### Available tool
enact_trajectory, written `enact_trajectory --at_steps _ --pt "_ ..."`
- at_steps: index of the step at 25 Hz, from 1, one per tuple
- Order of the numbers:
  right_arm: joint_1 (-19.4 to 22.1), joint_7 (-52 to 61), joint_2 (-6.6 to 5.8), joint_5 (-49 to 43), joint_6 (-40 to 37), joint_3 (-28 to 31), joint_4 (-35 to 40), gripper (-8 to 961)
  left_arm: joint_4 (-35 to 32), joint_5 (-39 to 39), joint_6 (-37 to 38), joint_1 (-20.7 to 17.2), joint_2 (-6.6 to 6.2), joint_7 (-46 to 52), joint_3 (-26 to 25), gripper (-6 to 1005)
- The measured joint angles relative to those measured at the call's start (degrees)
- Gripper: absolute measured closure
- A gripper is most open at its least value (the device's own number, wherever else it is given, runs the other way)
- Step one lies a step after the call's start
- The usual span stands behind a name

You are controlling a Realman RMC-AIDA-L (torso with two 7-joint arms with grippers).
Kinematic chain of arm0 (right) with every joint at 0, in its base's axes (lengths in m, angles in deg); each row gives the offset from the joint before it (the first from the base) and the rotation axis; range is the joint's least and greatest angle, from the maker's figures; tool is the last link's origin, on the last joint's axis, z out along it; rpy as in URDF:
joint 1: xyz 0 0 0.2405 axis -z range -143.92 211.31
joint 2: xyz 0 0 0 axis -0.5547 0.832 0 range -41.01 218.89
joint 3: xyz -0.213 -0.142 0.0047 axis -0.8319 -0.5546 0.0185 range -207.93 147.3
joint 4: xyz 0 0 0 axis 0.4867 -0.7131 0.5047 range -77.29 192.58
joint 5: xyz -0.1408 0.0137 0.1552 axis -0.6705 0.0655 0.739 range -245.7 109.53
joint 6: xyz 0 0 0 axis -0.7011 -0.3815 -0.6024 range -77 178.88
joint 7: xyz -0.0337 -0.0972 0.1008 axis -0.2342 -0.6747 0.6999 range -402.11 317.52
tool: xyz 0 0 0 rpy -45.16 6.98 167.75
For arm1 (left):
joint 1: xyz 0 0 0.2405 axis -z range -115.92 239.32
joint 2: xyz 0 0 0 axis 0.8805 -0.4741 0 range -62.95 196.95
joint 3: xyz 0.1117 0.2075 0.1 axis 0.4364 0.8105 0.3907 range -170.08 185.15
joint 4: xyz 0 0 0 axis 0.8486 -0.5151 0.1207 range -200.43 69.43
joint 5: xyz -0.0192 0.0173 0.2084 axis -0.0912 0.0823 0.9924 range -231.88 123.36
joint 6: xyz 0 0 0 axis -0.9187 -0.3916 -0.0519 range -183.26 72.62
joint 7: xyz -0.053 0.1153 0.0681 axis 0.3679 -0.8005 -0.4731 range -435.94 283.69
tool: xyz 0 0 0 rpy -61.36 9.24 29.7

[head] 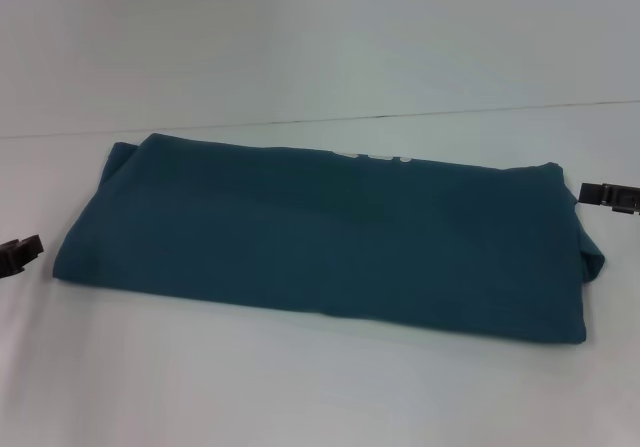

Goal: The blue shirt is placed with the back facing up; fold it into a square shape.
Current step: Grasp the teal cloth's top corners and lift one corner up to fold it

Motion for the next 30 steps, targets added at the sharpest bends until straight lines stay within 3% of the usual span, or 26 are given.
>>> enact_trajectory --at_steps 5,10,16,20,30 --pt "0.07 -0.16 -0.1 -0.01 0.02 0.21 0.0 75 0.0 0.55 2.57 -0.18 -0.44 3.76 -0.37 676" --pt "0.31 -0.01 -0.39 -0.03 -0.09 0.05 0.17 76 -0.54 4.3 9.44 0.59 -1.51 11.17 -0.51 566" --pt "0.5 -0.25 -0.45 -0.03 -0.51 0.07 0.51 75 -0.27 7.47 11.05 1.64 -2.09 16.61 -0.55 434" --pt "0.51 -0.29 -0.51 -0.03 -0.56 0.06 0.56 75 0.94 9.12 10.22 2.73 -2.43 18.74 -0.52 210" --pt "0.57 -0.35 -0.61 -0.03 -0.98 0.12 0.67 76 4.63 10.68 8.24 5.24 -3.47 20.46 -0.49 179"
